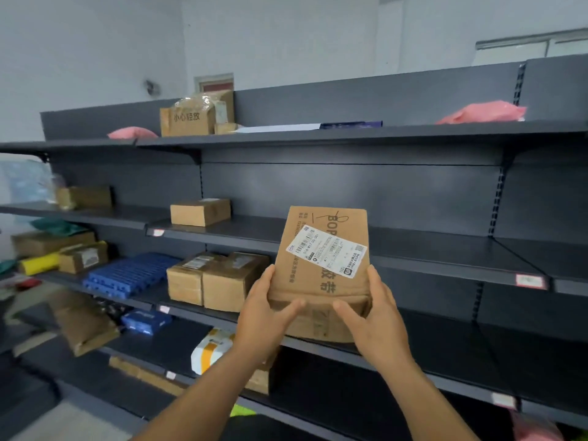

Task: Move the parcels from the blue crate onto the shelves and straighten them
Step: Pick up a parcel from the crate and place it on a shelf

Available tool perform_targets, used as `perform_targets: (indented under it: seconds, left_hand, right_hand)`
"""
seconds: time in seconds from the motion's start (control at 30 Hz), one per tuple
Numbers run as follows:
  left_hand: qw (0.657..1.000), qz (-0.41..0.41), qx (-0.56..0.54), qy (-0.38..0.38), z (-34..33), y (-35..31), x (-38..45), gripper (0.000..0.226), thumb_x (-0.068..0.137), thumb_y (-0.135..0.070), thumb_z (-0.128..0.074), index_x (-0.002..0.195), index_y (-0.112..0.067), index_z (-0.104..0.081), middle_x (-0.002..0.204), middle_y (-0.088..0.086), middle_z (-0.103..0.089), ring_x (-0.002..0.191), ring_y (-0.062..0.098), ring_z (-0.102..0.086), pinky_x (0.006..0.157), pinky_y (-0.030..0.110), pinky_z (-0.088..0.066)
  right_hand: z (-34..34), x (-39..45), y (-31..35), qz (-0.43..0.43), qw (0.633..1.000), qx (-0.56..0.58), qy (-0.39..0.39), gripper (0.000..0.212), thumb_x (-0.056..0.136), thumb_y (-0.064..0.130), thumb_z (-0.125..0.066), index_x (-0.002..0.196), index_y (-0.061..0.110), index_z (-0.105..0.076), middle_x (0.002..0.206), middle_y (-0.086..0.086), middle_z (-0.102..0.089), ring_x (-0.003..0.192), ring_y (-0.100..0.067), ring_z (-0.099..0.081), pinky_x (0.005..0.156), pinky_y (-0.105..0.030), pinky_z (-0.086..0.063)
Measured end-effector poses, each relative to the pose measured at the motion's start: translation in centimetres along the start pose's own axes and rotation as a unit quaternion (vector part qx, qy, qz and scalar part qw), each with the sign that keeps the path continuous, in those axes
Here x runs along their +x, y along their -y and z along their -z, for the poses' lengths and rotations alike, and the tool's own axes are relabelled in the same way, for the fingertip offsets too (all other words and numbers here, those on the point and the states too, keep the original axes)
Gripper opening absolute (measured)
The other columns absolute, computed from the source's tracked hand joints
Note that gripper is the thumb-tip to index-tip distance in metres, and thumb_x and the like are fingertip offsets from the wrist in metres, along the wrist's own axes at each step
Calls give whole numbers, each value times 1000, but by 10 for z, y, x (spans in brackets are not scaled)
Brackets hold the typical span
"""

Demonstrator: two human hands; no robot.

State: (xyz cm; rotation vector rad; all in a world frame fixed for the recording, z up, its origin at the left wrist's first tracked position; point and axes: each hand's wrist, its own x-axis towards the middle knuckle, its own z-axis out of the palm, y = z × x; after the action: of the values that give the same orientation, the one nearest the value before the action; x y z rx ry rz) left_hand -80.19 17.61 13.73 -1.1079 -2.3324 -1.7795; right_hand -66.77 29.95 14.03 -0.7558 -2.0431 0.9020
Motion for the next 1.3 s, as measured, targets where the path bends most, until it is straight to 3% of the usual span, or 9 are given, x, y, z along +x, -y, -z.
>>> perform_targets:
  seconds: [0.27, 0.53, 0.67, 0.93, 1.13, 1.3]
  left_hand:
    - [997, -25, 59, -52, 30, 0, 96, 74, 83, -25, -73, 146, -24, -34, 139, -9, -45, 117, 3, -42, 101, 27, -40]
    - [994, -41, 72, -65, 68, 40, 197, 70, 82, -24, -74, 142, -24, -40, 138, -8, -46, 119, 9, -46, 102, 30, -42]
    - [993, -58, 87, -45, 97, 71, 262, 69, 81, -22, -76, 141, -23, -43, 137, -8, -46, 119, 9, -47, 103, 31, -43]
    - [987, -78, 138, 13, 133, 134, 395, 64, 80, -22, -76, 137, -27, -49, 136, -5, -50, 116, 13, -52, 99, 30, -46]
    - [972, -90, 209, 56, 135, 166, 461, 62, 83, -26, -72, 140, -27, -47, 140, -2, -44, 120, 16, -50, 96, 24, -40]
    - [950, -118, 280, 73, 130, 178, 497, 58, 86, -25, -67, 139, -23, -47, 138, 6, -44, 123, 23, -47, 99, 30, -39]
  right_hand:
    - [-52, 89, 30, 53, 998, -5, 37, 69, 91, 29, -62, 150, 33, -26, 148, 11, -34, 124, -13, -45, 87, -29, -44]
    - [-119, 165, 64, 78, 996, -28, 26, 61, 91, 21, -63, 144, 34, -36, 143, 11, -41, 121, -12, -45, 93, -32, -46]
    - [-169, 210, 86, 79, 996, -46, 14, 59, 91, 21, -61, 142, 37, -37, 139, 11, -46, 116, -12, -49, 95, -38, -49]
    - [-273, 303, 113, 32, 993, -115, -3, 61, 90, 25, -62, 142, 41, -35, 138, 9, -52, 117, -17, -54, 92, -35, -49]
    - [-316, 355, 112, 21, 984, -177, -1, 59, 91, 25, -60, 143, 36, -35, 133, 4, -56, 117, -20, -55, 89, -31, -45]
    - [-335, 388, 110, 7, 980, -199, 10, 60, 90, 23, -58, 144, 33, -35, 133, -1, -57, 119, -23, -55, 90, -30, -45]
